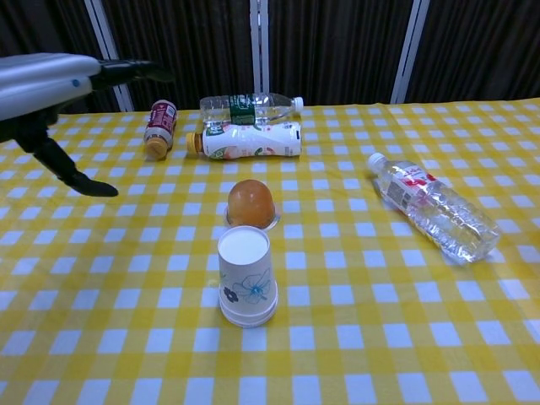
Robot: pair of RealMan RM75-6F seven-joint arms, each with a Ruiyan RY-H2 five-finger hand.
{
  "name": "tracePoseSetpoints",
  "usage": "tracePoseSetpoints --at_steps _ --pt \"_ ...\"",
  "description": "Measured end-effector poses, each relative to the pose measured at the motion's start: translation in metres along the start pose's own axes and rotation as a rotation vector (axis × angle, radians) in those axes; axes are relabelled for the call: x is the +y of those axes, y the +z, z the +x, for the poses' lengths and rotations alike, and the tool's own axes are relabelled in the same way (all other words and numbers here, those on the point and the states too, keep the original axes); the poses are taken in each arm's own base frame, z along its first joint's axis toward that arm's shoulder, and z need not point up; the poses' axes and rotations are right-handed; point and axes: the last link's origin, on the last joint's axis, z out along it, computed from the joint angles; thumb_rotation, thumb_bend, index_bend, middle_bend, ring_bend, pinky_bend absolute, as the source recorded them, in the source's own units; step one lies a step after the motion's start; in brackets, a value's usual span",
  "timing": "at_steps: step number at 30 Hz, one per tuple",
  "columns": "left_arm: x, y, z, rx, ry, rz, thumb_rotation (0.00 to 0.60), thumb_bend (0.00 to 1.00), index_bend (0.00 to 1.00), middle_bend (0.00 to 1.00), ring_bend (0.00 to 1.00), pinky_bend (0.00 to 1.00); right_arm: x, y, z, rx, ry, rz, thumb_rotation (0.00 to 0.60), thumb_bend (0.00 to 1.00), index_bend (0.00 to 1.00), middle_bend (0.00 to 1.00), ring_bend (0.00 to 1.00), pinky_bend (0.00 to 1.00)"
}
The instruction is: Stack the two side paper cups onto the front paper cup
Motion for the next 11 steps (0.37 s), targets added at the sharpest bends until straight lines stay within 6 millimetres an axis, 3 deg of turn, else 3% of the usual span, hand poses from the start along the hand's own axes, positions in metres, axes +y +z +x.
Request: tracePoseSetpoints --at_steps 6,11 --pt "-0.051 -0.064 0.003 0.113 -0.013 0.243 0.6 0.0 0.0 0.0 0.0 0.0 0.001 0.0 0.001 0.005 0.001 -0.005 0.6 0.0 0.0 0.0 0.0 0.0" --pt "-0.077 -0.12 0.0 0.136 -0.023 0.361 0.6 0.0 0.0 0.0 0.0 0.0 0.002 -0.001 0.005 0.017 0.01 -0.007 0.6 0.0 0.0 0.0 0.0 0.0"
